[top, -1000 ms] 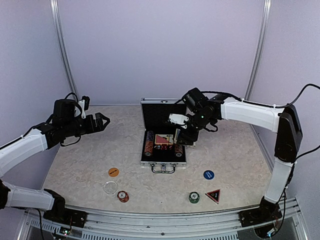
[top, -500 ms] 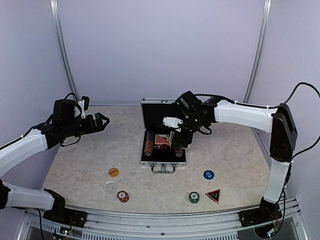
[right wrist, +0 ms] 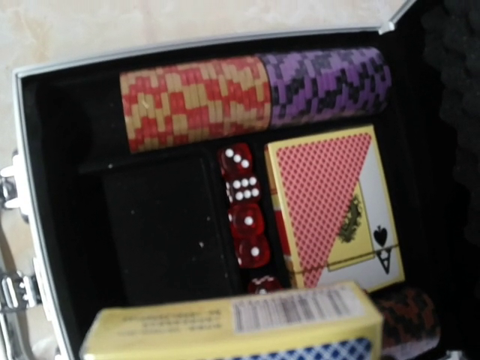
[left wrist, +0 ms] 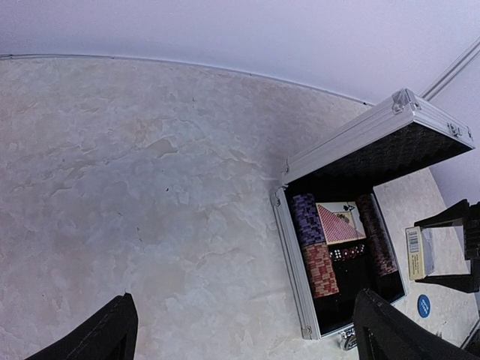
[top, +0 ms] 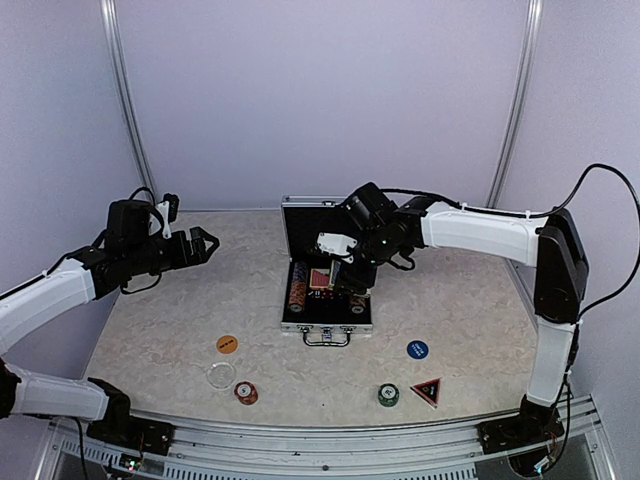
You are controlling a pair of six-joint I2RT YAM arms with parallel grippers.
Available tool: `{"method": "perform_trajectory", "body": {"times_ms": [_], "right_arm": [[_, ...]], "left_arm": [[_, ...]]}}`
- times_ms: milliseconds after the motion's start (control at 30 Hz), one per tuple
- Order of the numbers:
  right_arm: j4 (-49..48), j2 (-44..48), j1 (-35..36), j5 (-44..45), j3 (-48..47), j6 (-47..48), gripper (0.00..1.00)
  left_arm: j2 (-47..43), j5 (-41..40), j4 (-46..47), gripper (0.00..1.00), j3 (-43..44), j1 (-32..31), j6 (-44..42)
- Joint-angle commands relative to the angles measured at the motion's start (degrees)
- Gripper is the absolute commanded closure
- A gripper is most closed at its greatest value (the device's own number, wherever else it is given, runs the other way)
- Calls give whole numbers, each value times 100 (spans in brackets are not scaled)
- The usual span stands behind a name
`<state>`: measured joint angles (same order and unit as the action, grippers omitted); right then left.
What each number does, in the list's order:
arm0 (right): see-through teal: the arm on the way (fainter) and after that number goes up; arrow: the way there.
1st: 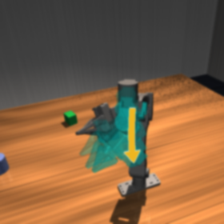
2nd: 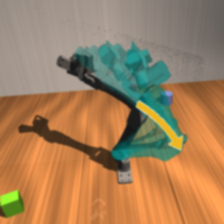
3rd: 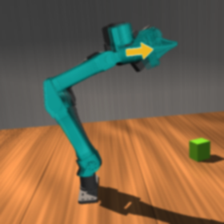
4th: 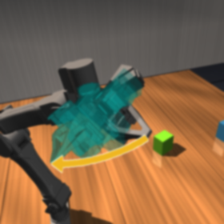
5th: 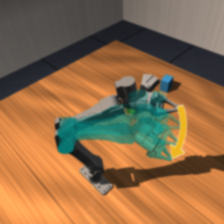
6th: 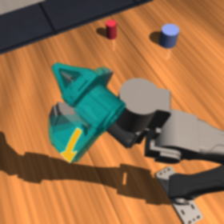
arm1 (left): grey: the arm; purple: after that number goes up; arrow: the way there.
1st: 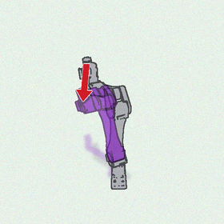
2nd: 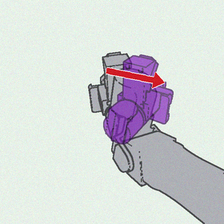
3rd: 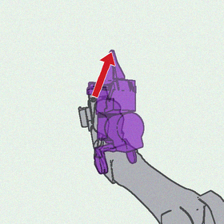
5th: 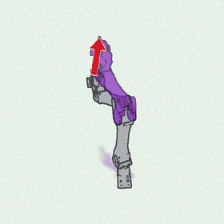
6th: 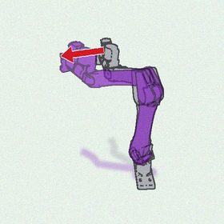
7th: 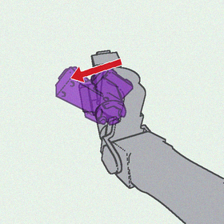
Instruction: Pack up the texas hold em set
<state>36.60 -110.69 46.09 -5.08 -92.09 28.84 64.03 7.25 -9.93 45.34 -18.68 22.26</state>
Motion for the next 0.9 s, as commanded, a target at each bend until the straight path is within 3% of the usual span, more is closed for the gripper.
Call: {"method": "perform_trajectory", "body": {"times_ms": [0, 500, 867], "right_arm": [[-324, -70, 85, -9, -204, -21, 63], [-839, -191, 182, -148, -142, -18, 63], [-1425, -328, 177, -850, 35, -114, 63]], "left_arm": [[26, -14, 75, 1, -52, 41, -29], [50, -26, 71, 1, -52, 40, -29], [33, -51, 62, 1, -54, 48, -46]]}}
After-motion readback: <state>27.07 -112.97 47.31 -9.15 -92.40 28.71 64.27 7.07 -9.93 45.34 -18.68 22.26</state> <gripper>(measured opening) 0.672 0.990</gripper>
